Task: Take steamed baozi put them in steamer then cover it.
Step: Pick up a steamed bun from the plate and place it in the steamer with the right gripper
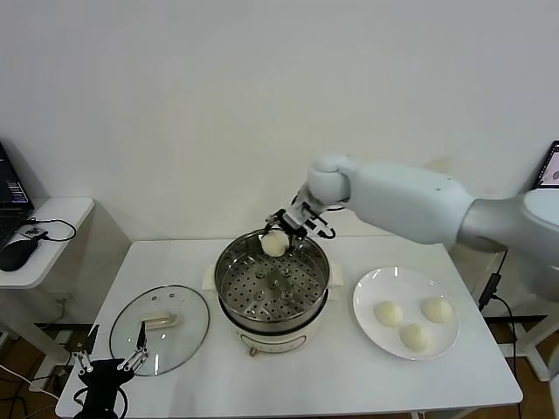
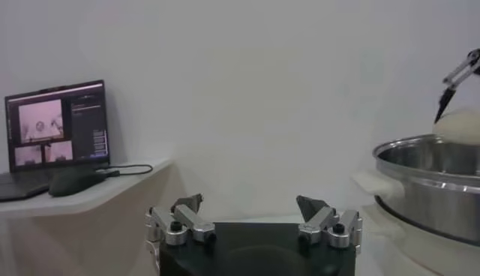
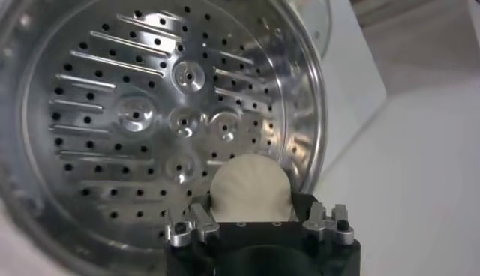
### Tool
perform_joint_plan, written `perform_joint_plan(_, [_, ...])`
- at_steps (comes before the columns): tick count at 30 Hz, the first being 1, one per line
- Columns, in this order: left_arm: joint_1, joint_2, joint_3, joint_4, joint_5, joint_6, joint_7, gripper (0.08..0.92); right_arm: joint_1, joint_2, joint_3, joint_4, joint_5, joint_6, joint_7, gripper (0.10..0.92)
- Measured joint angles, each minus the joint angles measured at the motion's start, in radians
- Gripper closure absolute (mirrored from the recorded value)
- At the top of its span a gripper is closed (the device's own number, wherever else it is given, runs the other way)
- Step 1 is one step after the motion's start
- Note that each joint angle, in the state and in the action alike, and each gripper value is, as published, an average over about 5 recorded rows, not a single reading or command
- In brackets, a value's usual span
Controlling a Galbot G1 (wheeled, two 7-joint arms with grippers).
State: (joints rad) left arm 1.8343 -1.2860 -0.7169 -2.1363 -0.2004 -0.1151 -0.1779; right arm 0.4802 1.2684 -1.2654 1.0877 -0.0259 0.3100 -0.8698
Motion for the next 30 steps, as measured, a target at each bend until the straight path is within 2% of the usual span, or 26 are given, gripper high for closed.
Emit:
perform_joint_plan(14, [-0.008,0.000,-0.001,0.001,0.000,0.000,0.000,0.177,-0.060,0.087,0.000,-0.130,-0.173,0.149,0.034,0.339])
perform_joint_plan(18, [-0.006,-0.001,-0.001,0.000,0.000,0.000,0.000,0.177,-0.070,0.094,0.002,-0.146,-0.199,0.173,0.044,0.270])
perform_joint_plan(22, [-0.006,-0.003,-0.001,-0.003,0.001,0.001,-0.001,0.177,-0.069,0.095,0.007,-0.149,-0.207,0.183,0.050,0.210])
perform_joint_plan(30, [-0.004,-0.006,-0.006,-0.017,0.002,0.005,-0.001,0.177,-0.003,0.060,-0.003,-0.082,-0.147,0.140,0.020,0.203])
